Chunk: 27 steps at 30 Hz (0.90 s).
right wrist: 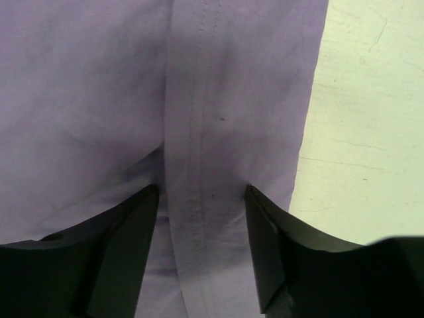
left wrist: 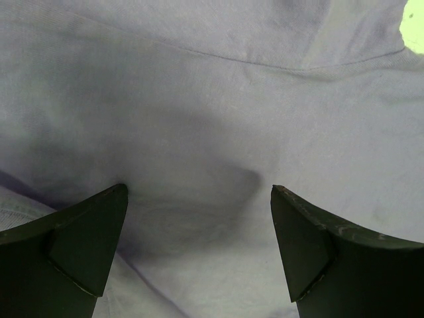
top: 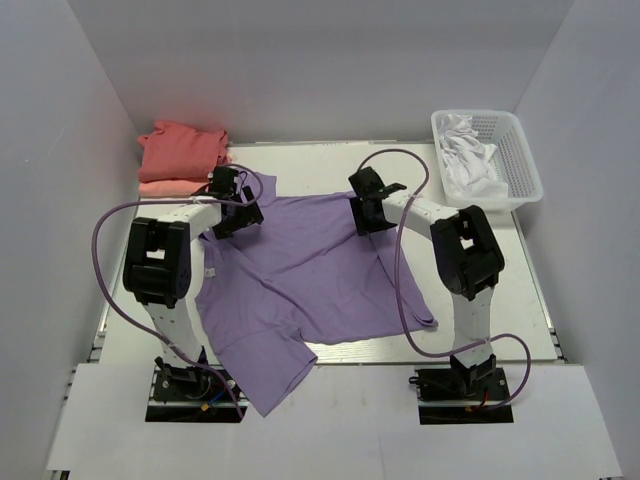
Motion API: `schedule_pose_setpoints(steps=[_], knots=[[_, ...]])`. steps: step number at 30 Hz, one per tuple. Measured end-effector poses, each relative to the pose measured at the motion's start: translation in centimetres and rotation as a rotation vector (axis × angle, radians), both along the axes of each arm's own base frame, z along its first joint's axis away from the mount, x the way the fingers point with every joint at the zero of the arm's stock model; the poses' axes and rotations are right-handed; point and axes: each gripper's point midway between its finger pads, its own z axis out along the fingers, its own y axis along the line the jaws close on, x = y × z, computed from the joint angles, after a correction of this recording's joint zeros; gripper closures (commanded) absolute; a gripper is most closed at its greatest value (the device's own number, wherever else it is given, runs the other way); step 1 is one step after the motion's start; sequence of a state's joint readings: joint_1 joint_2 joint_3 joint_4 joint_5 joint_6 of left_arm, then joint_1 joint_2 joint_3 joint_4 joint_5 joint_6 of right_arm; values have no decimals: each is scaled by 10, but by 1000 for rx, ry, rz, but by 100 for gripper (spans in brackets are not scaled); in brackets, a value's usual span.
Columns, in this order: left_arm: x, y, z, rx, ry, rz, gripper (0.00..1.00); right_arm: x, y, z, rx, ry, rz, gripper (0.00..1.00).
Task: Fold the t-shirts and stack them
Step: Flatten out the tshirt
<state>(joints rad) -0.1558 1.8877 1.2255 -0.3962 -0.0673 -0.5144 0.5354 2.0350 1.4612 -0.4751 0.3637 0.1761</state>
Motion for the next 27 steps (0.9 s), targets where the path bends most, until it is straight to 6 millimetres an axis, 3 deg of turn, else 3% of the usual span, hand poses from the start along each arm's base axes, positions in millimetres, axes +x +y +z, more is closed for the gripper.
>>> schedule_pose_setpoints(steps=[2, 7, 10, 13, 27], knots=[[1, 0, 0, 2, -3, 5, 1, 1, -2, -4, 4, 9, -8, 44], [1, 1, -1, 6, -10, 14, 1, 3, -7, -6, 14, 13, -31, 76], [1, 1, -1, 7, -15, 19, 1, 5, -10, -7, 21, 14, -47, 80], [2, 1, -1, 6, -16, 27, 1, 7, -13, -6, 23, 13, -59, 100], [3, 3, -2, 20, -24, 45, 1, 15, -41, -2, 49, 7, -92, 100]])
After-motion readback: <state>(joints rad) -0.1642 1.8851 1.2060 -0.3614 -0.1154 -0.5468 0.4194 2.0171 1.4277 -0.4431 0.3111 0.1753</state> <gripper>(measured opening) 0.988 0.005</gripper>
